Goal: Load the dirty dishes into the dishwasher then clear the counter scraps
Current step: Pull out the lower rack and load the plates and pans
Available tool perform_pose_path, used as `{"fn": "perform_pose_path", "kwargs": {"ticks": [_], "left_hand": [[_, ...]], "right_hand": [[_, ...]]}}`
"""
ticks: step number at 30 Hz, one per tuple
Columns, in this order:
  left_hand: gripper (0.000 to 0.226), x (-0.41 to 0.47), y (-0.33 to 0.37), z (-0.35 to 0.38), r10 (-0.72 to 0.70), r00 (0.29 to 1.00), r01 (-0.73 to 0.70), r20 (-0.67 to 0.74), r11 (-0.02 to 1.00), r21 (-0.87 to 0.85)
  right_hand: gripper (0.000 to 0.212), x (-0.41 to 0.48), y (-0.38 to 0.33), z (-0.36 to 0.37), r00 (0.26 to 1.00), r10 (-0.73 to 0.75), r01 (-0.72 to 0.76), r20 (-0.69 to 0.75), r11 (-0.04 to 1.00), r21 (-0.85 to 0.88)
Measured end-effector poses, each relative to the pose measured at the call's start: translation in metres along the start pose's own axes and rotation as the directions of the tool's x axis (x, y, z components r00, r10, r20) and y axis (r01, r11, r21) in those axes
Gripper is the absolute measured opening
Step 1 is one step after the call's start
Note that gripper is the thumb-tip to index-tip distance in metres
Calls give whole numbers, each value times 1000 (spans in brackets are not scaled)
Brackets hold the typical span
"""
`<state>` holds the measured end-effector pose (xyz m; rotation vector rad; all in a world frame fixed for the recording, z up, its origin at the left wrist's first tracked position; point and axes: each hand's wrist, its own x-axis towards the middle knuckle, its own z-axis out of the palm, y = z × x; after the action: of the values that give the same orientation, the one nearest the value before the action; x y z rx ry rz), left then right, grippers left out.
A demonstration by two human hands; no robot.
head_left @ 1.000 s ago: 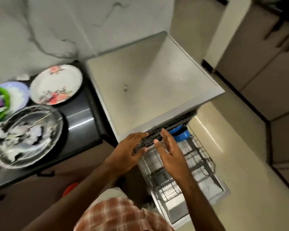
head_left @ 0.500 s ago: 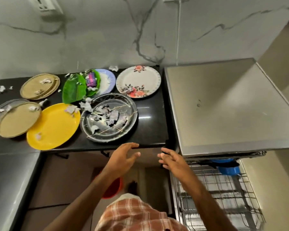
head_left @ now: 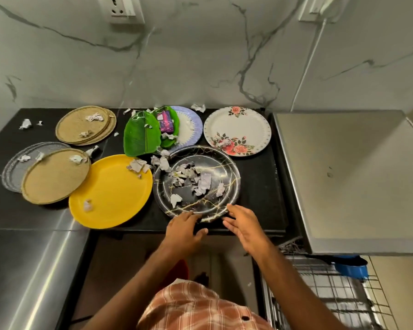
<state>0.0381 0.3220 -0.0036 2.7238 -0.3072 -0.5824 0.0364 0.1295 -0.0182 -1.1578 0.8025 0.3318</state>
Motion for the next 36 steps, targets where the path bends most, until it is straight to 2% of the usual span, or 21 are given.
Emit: {"fn": "perform_pose_path", "kwargs": {"ticks": [2, 5, 8, 11, 13, 18, 24, 26, 36], "left_hand": [[63, -1, -2, -6, 58, 998, -59, 28, 998, 21], [68, -5, 1, -19, 202, 976, -196, 80, 977, -80], [71, 0, 10, -33, 339, 935, -320, 103, 933, -163], [71, 19, 12, -38, 347, 922, -305, 172, 924, -229], [73, 31, 12, -39, 340, 917, -298, 206, 931, -211], [73, 46, 4, -35, 365, 896, -338, 255, 930, -146], [65, 47, 3, -31, 478, 834, -471, 274, 877, -96], [64, 48, 4, -33, 502, 824, -502, 263, 862, -72], [57, 95, -11, -68, 484, 854, -511, 192, 850, 127]], "right_hand": [[48, 7, 2, 9, 998, 21, -18, -51, 999, 49], [24, 6, 0, 20, 997, 13, -9, -70, 999, 54], [28, -3, -1, 24, 999, -16, 18, -32, 998, 57], [29, -10, -1, 26, 999, -50, 51, -4, 995, 81], [29, -12, 0, 25, 998, -65, 66, -14, 996, 66], [21, -14, 1, 21, 985, -118, 120, -129, 993, 9], [20, -16, -1, 17, 945, -207, 198, -253, 978, -60], [18, -20, -7, 19, 950, -221, 208, -219, 975, -80], [17, -43, -33, 17, 975, -207, 213, -76, 974, 81]]}}
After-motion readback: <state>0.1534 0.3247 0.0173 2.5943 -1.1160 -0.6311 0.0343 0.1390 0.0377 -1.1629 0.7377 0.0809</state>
